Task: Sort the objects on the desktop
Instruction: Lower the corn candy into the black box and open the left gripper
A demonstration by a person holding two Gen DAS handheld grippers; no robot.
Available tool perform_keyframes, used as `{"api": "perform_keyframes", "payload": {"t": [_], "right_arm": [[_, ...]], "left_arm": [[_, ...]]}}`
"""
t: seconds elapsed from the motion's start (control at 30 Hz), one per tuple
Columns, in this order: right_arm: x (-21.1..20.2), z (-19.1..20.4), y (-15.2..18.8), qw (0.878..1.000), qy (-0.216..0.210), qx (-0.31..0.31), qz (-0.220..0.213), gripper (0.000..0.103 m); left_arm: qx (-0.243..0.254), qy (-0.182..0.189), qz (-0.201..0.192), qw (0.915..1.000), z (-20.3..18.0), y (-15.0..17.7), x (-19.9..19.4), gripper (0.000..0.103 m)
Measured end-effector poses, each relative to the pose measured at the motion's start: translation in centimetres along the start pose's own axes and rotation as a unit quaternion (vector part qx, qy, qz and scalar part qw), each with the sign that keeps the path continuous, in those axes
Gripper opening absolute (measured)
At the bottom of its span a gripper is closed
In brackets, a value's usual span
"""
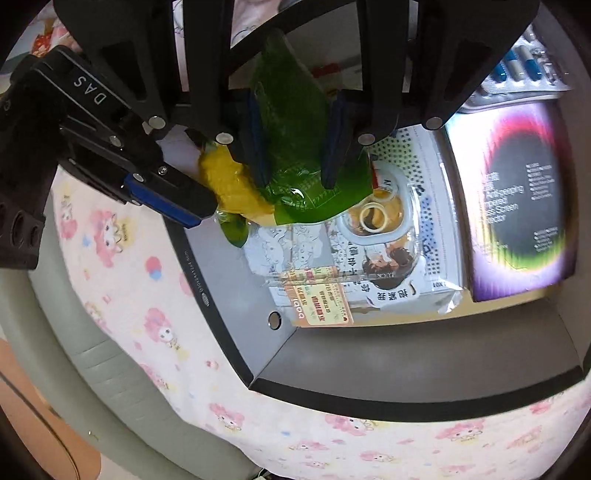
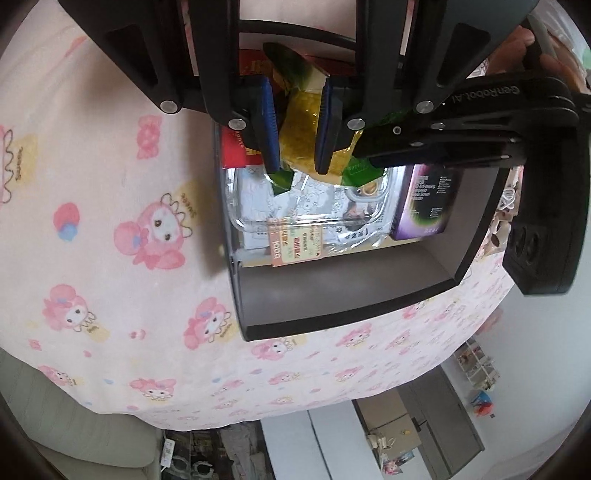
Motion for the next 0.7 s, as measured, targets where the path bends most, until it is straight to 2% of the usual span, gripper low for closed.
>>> {"api": "perform_keyframes", "payload": {"t": [0.17,0.27,0.37,0.5,0.57,0.7], "right_arm": [[-0.3,-0.8,-0.7,1.0,0.0,0.021,-0.018,0.016],[-0.1,-0.2,-0.7,1.0,-0.001,0.009,-0.017,0.016],[-0.1,-0.2,-0.7,0.999,0.025,0.0,-0.025,0.015],[0.2,-1.1,-0.4,1.0,0.018,0.019,-0.011,0.015],[0.0,-1.1,-0.2,1.0,0.019,0.016,-0.011,0.015],[-0.4,-0.9,-0.1,1.0,0.02,0.01,-0.017,0.015]], "left_arm": [[-0.006,0.021,0.005,0.9997,-0.5,0.4,1.0,0.027],[-0.017,0.04,0.006,0.999,-0.7,0.2,1.8,0.026],[-0.016,0.042,0.008,0.9989,-1.0,0.1,2.3,0.026],[-0.028,0.053,-0.009,0.9981,-0.6,-0.1,1.1,0.026],[-0.027,0.045,-0.022,0.9984,-0.3,-0.1,0.1,0.026],[-0.01,0.045,-0.008,0.9989,-0.9,0.6,0.3,0.026]]}}
Point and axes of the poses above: each gripper's, at about its wrist camera, not at the fingertips, and x roughly the way its jaws point, z to its left, y to its underside, the point moved 8 cm from there along x, roughly the way its jaws point, and after that the axes turned 9 degrees about y, right-handed, at the moved point
